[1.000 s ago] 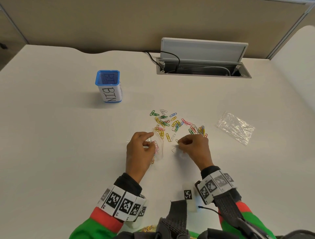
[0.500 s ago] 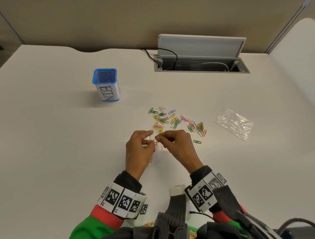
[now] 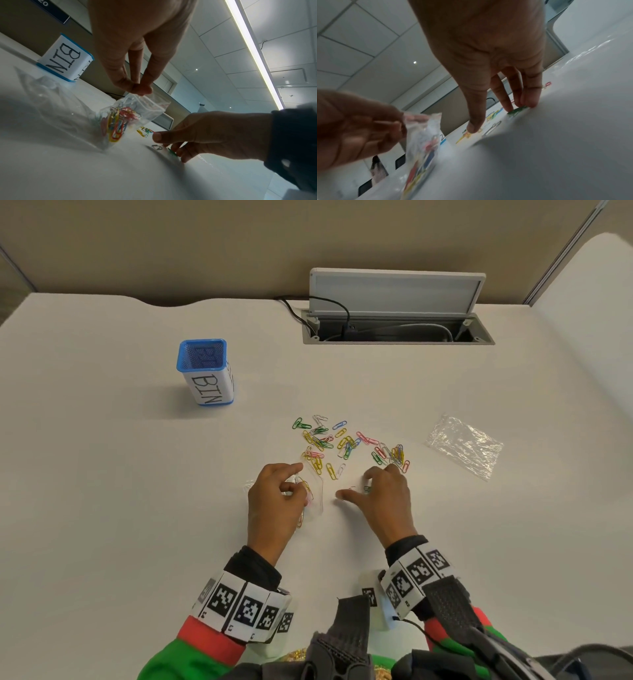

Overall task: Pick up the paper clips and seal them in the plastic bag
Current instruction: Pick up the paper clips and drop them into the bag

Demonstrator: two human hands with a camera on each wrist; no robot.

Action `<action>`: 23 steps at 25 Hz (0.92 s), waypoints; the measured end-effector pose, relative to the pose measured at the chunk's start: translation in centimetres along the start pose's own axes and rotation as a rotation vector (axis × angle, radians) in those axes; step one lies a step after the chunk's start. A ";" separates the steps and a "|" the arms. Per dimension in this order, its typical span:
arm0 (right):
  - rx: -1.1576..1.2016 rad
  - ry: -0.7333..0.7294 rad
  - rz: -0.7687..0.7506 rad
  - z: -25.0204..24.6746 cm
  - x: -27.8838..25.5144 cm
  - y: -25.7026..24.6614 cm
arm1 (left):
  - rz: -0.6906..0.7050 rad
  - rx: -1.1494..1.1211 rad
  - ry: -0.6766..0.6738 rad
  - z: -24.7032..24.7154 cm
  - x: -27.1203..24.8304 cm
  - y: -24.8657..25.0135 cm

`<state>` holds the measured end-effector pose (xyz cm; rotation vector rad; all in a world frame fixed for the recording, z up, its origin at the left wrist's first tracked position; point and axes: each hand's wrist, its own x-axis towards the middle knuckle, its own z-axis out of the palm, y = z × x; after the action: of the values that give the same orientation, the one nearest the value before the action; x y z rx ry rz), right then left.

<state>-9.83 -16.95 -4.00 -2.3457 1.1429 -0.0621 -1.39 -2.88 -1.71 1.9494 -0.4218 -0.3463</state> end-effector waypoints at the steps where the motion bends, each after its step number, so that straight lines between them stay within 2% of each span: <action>1: -0.005 -0.006 -0.024 0.4 0.0 -0.5 | -0.001 0.006 0.002 -0.1 0.0 0.0; 9: 0.066 -0.022 -0.189 1.1 1.1 -1.1 | 0.001 0.012 0.026 -0.4 0.1 -0.4; 13: 0.146 -0.005 -0.133 0.5 1.2 -0.5 | -0.010 0.002 0.014 -0.3 0.0 -0.2; 20: -0.115 -0.009 -0.231 1.0 1.2 -1.7 | -0.018 -0.002 0.011 -0.3 -0.1 -0.1; 23: -0.179 -0.061 -0.211 1.0 1.3 -1.6 | -0.018 0.010 0.018 -0.5 -0.1 -0.1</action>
<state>-7.55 -16.68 -4.28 -2.6013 0.9017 0.0382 -1.32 -2.41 -1.58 1.9654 -0.3955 -0.3381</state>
